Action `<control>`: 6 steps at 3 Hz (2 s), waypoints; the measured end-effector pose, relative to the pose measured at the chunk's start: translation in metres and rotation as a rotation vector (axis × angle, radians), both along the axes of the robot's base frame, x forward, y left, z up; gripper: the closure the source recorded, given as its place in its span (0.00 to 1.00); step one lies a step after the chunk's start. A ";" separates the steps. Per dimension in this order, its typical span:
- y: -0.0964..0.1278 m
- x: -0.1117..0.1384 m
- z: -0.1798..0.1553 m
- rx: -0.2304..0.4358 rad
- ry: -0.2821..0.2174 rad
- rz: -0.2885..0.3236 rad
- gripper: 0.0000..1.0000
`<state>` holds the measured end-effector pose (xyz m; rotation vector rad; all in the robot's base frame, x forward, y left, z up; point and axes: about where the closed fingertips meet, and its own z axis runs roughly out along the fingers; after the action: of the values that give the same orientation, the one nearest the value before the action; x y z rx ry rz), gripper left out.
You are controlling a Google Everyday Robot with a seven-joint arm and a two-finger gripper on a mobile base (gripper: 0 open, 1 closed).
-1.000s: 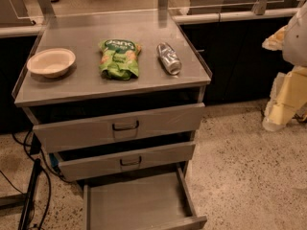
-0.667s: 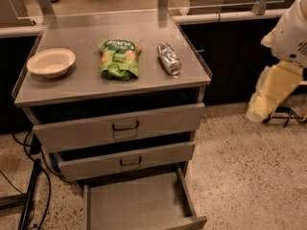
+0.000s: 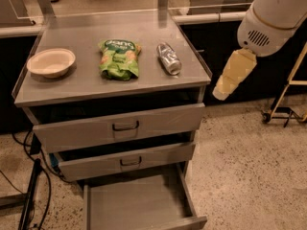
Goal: Place redbull can into bottom drawer
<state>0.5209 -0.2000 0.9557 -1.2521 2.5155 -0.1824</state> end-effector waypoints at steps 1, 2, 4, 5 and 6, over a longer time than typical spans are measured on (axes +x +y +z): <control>0.001 0.013 -0.010 -0.002 0.037 -0.113 0.00; 0.002 0.015 -0.011 0.004 0.040 -0.139 0.00; 0.027 0.025 -0.008 0.112 0.075 -0.171 0.00; 0.059 0.043 -0.001 0.175 0.083 -0.193 0.00; 0.060 0.044 -0.001 0.176 0.084 -0.191 0.00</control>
Offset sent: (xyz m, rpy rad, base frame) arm 0.0126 0.0008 -0.0094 -0.0018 0.0352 -0.1072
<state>0.5647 -0.1397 0.9549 -0.9707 2.6557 0.0482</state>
